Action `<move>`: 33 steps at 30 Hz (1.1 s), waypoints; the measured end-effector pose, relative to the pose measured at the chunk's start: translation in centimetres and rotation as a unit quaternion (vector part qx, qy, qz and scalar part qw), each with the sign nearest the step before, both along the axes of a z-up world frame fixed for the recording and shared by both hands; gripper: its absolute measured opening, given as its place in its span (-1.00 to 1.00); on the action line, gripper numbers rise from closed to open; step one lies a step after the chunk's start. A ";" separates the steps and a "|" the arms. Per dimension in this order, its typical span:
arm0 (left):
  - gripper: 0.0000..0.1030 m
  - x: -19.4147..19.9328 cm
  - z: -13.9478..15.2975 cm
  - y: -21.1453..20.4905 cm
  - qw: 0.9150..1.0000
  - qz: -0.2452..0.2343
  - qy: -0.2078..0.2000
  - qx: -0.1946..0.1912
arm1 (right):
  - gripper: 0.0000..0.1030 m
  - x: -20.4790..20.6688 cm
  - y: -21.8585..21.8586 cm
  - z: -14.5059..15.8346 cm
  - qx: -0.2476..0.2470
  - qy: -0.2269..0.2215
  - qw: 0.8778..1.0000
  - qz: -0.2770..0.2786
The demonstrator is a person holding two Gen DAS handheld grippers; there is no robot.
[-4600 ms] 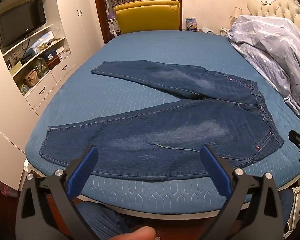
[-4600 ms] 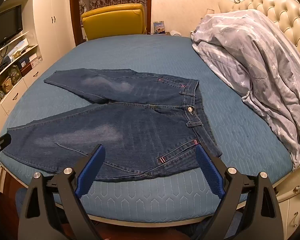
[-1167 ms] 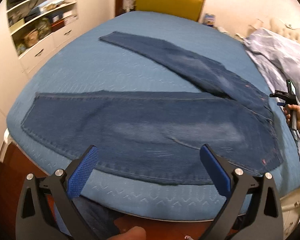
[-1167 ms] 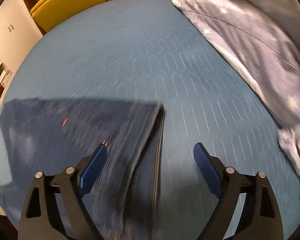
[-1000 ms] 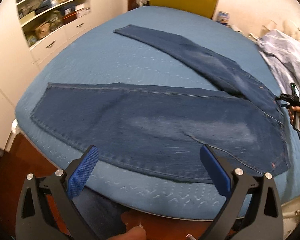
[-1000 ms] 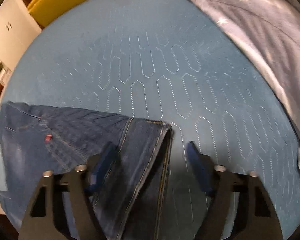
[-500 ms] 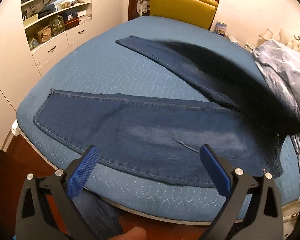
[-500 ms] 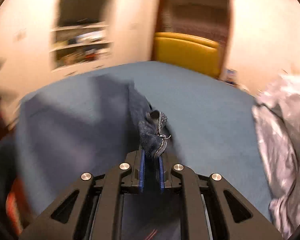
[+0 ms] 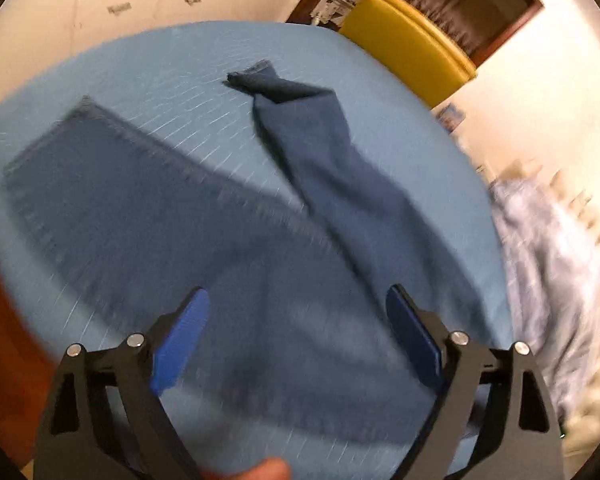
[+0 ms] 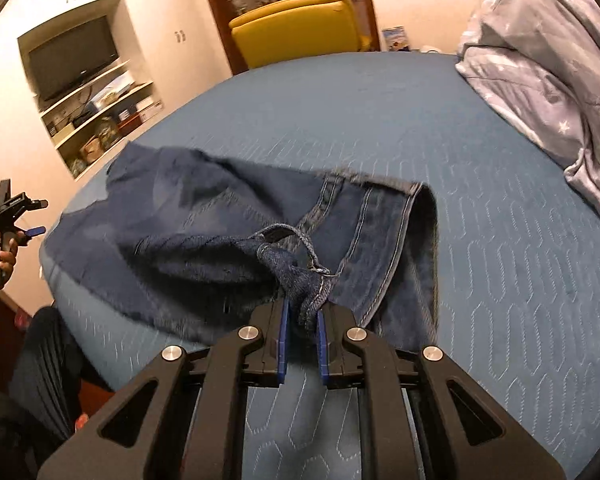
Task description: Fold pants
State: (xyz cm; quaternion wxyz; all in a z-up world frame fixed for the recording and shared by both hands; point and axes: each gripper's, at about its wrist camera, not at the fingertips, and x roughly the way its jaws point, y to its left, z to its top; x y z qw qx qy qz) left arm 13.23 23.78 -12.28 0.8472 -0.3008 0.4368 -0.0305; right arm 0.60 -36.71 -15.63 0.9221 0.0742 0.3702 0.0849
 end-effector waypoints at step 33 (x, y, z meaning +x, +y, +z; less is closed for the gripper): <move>-0.99 8.4 1.6 7.0 0.982 0.104 -0.053 -0.147 | -0.77 8.8 -5.2 3.8 0.065 0.004 0.995 -0.080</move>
